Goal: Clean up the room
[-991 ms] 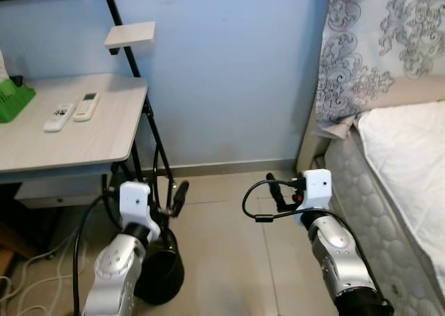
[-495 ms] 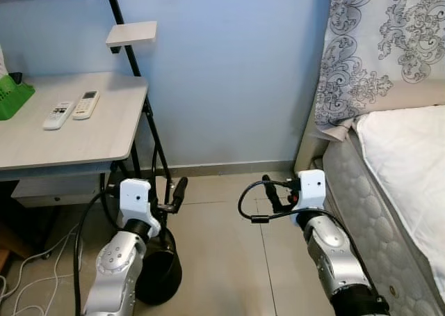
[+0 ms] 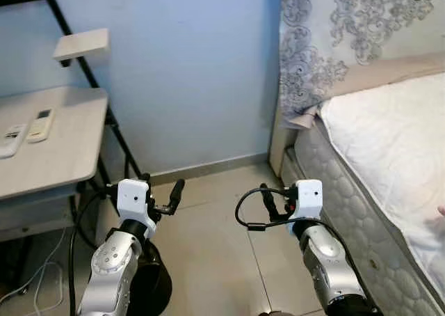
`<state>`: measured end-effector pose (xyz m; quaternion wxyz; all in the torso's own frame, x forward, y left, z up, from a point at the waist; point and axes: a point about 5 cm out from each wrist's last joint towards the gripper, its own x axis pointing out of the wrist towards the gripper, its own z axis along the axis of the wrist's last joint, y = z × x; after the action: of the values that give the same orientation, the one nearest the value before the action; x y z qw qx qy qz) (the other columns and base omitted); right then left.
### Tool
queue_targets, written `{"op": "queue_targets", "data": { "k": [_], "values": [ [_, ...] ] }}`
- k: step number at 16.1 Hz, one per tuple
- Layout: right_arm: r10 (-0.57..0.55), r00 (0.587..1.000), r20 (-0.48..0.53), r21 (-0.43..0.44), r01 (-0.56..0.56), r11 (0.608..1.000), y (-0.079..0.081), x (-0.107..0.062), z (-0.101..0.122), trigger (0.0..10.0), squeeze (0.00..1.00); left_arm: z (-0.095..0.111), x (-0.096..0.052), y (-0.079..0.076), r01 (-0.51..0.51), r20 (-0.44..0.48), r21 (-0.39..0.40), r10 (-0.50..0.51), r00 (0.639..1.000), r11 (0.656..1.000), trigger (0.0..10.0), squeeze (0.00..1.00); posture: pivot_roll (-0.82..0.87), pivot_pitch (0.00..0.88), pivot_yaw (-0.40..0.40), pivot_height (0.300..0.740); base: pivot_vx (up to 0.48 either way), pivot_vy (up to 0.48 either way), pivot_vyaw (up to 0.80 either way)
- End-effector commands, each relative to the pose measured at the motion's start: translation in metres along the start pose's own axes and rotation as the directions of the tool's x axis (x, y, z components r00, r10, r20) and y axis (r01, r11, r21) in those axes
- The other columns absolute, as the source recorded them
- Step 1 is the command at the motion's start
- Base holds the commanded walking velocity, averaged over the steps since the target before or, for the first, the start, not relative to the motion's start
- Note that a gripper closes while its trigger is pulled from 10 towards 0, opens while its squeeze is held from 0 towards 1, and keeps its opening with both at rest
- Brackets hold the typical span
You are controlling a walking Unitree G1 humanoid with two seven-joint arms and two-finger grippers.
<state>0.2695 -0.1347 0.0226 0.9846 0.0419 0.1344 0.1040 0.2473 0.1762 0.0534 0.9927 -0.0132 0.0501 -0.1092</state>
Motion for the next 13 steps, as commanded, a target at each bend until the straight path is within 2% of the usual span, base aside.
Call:
{"op": "queue_targets", "data": {
  "k": [1,3,5,6,10,13],
  "values": [
    [0.015,0.999,0.029,-0.034,-0.014,0.999,-0.002,0.001,0.008,10.0,0.0,0.0,-0.002,0.001,-0.017,0.002,-0.018,0.017,1.0,1.0,10.0,0.0,-0.1,0.0,0.114,0.74,0.0,0.0,-0.76],
    [0.02,0.999,0.03,-0.098,-0.017,0.995,-0.01,0.002,0.017,10.0,0.0,-0.007,-0.003,-0.006,-0.04,-0.004,-0.106,0.04,0.999,0.994,10.0,0.0,-0.15,0.0,0.098,0.74,0.0,0.0,-0.76],
    [0.015,1.0,0.02,-0.134,-0.013,0.991,-0.028,0.002,0.025,10.0,0.0,-0.014,0.0,-0.025,-0.025,-0.007,-0.121,0.024,1.0,0.992,10.0,0.0,-0.16,0.0,0.068,0.74,0.0,0.0,-0.76],
    [-0.025,1.0,0.002,-0.103,0.025,0.994,-0.037,0.005,0.025,10.0,0.0,-0.011,0.004,-0.025,-0.029,0.004,-0.117,0.03,1.0,0.993,10.0,0.0,-0.15,0.0,0.061,0.74,0.0,0.0,-0.76],
    [-0.008,1.0,0.011,-0.084,0.009,0.996,-0.024,0.004,0.021,10.0,0.0,0.0,0.012,-0.018,-0.001,0.031,-0.083,0.004,1.0,0.997,10.0,0.0,-0.17,0.0,0.099,0.74,0.0,0.0,-0.76],
    [-0.01,1.0,0.019,-0.077,0.012,0.997,-0.02,0.001,0.018,10.0,0.0,0.002,0.019,-0.023,0.062,0.033,-0.052,-0.06,0.998,0.997,10.0,0.0,-0.18,0.0,0.13,0.74,0.0,0.115,-0.75]
  ]
}}
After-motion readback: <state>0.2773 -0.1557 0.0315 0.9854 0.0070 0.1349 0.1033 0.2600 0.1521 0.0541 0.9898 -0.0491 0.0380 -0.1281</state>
